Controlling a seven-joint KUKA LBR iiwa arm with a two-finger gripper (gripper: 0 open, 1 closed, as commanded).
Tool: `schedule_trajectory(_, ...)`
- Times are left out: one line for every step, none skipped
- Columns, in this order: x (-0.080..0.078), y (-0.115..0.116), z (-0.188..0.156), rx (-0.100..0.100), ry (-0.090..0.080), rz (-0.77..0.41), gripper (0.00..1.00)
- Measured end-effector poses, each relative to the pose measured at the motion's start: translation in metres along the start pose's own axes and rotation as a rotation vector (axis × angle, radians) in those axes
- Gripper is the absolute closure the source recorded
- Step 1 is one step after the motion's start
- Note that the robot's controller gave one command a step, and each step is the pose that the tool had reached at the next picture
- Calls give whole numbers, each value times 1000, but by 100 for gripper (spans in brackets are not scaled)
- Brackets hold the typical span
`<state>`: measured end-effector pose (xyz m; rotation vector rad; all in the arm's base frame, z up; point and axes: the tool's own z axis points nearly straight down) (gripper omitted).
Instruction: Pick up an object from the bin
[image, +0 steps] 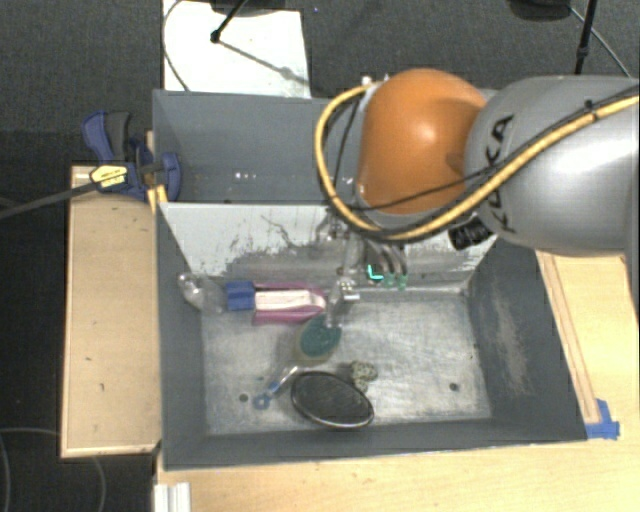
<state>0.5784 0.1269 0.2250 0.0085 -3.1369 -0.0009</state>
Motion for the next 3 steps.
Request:
schedule_trajectory(-9, 25, 126, -7, -22, 79, 0)
schedule_trajectory(-9, 24, 128, -7, -26, 84, 100)
schedule_trajectory(-8, 22, 15, -3, -14, 99, 100)
